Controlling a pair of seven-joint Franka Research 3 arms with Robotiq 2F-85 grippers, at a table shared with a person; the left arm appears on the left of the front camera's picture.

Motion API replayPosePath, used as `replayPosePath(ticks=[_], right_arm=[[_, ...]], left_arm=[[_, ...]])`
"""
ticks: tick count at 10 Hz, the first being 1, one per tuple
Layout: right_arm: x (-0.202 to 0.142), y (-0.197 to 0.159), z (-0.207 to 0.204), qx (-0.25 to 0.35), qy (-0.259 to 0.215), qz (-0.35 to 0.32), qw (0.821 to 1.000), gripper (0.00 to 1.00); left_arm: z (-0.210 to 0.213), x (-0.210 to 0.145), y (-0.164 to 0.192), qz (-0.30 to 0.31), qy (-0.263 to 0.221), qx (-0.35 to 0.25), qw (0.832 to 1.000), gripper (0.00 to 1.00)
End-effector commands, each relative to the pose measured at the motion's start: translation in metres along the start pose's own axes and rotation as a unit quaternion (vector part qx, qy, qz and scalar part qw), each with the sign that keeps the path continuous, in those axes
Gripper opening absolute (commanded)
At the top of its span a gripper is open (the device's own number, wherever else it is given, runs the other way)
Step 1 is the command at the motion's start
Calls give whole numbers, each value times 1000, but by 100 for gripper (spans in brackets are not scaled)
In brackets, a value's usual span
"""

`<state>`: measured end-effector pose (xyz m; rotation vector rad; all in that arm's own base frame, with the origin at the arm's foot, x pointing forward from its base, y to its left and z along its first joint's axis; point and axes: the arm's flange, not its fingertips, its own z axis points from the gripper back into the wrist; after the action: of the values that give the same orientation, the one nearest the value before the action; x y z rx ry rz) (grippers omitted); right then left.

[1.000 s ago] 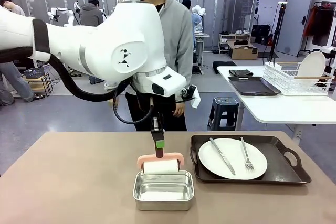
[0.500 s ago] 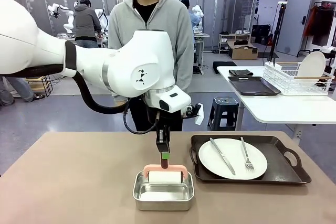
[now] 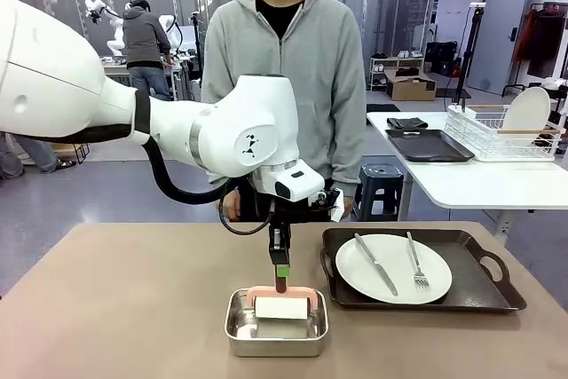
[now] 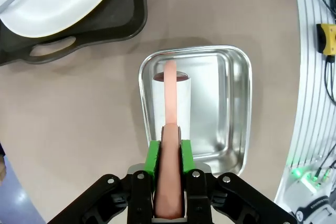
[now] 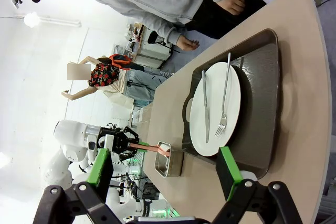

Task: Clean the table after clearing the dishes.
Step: Place the Lint Roller back on top of the Airtight Container.

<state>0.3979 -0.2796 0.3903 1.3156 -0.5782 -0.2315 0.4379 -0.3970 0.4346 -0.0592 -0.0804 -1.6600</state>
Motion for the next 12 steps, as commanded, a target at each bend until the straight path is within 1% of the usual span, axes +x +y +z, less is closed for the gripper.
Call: replayPosePath(ticks=[1, 3, 6, 9, 10, 11, 12], right_arm=[[-2, 3, 1, 0, 4, 2, 1000, 100], [-2, 3, 1, 0, 4, 2, 1000, 100], [-2, 3, 1, 0, 4, 2, 1000, 100], [-2, 3, 1, 0, 4, 2, 1000, 100], [-2, 3, 1, 0, 4, 2, 1000, 100], [-2, 3, 1, 0, 4, 2, 1000, 100], [-2, 3, 1, 0, 4, 2, 1000, 100]], left_arm=[[-7, 1, 13, -14, 2, 6, 1000, 21], [-23, -1, 25, 7, 12, -8, 1000, 21], [-45, -3, 35, 16, 21, -27, 999, 21], [-32, -4, 35, 28, 24, -19, 999, 21], [-27, -3, 34, 35, 24, -19, 999, 58], [-24, -1, 32, 35, 17, -13, 999, 57], [-19, 0, 31, 39, 20, -11, 999, 94]])
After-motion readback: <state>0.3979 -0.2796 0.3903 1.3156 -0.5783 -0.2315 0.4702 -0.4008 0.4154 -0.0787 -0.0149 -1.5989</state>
